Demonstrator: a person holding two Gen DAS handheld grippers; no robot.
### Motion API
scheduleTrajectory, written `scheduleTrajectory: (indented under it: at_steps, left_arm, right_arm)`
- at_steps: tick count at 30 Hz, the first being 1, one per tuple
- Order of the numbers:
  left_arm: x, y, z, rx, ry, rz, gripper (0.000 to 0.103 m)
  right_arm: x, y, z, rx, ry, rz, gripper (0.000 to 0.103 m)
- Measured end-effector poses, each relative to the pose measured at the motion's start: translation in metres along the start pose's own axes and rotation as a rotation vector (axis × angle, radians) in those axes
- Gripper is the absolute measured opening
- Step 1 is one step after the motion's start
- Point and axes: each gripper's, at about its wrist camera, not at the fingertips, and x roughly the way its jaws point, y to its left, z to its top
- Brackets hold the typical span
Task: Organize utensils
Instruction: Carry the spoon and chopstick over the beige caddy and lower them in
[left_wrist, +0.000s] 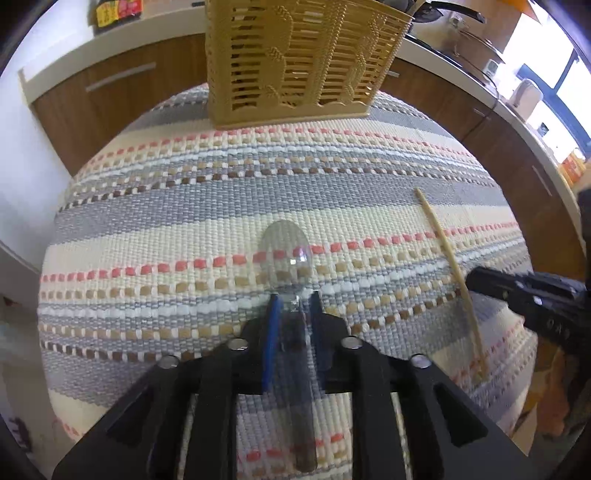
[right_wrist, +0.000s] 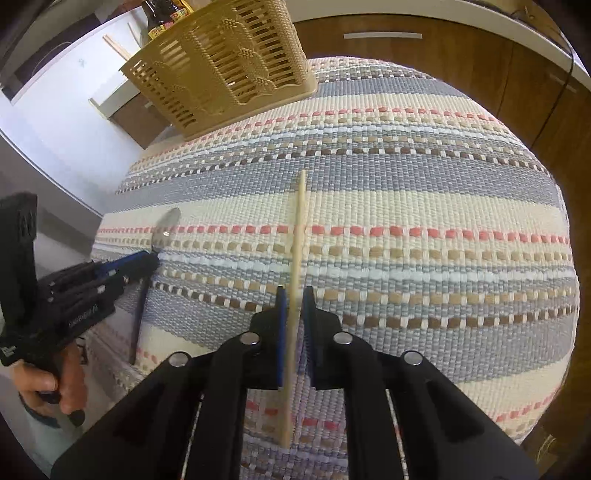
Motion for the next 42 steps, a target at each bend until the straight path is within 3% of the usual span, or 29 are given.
scheduleTrajectory:
  at_steps: [1,3,5,7,8,9,12,17,19,21,25,30,34,42]
  left_arm:
    - [-0.002,0.001,0.001,0.003,0.005,-0.006,0.031]
    - [-0.002,0.004,0.001,0.022,0.026,-0.013,0.034]
    - [-0.004,0.0,0.004,0.041,0.047,-0.013,0.034]
    - [-0.002,-0.003,0.007,0.062,0.07,-0.01,0.035]
    - [-0.001,-0.004,0.009,0.073,0.081,-0.008,0.035]
    - [0.0,-0.005,0.011,0.081,0.088,-0.006,0.034]
    - [0.003,-0.007,0.015,0.093,0.108,-0.007,0.033]
    - [0.008,-0.012,0.022,0.124,0.145,0.019,0.027]
    - [0.011,-0.015,0.023,0.15,0.156,0.049,0.022]
    - [0.012,-0.018,0.023,0.172,0.158,0.09,0.012]
    - [0.01,-0.019,0.022,0.163,0.133,0.105,0.01]
    - [-0.02,-0.01,0.025,0.111,0.019,0.035,0.01]
    - [-0.07,-0.005,0.041,0.09,-0.16,-0.001,0.01]
    - [-0.169,-0.011,0.09,0.108,-0.563,-0.052,0.01]
  right_arm:
    - [-0.001,-0.001,0.005,-0.009,0.005,-0.002,0.015]
    - [-0.002,-0.001,0.013,-0.03,0.015,-0.017,0.019]
    - [0.0,0.0,0.022,-0.053,0.037,-0.02,0.031]
    - [0.003,0.002,0.031,-0.074,0.06,-0.015,0.057]
    - [0.004,0.003,0.034,-0.085,0.061,-0.012,0.057]
    - [0.006,0.006,0.038,-0.106,0.07,-0.026,0.057]
    - [0.018,0.011,0.05,-0.116,0.136,-0.032,0.034]
    - [0.035,0.019,0.059,-0.119,0.236,-0.065,0.03]
    - [0.039,0.026,0.061,-0.149,0.274,-0.108,0.014]
    - [0.042,0.034,0.063,-0.18,0.286,-0.158,0.008]
    - [0.045,0.039,0.065,-0.204,0.291,-0.171,0.005]
    - [0.021,0.035,0.068,-0.179,0.227,-0.05,0.005]
    - [-0.02,0.043,0.077,-0.217,0.106,0.019,0.005]
    - [-0.121,0.068,0.12,-0.296,-0.308,0.125,0.003]
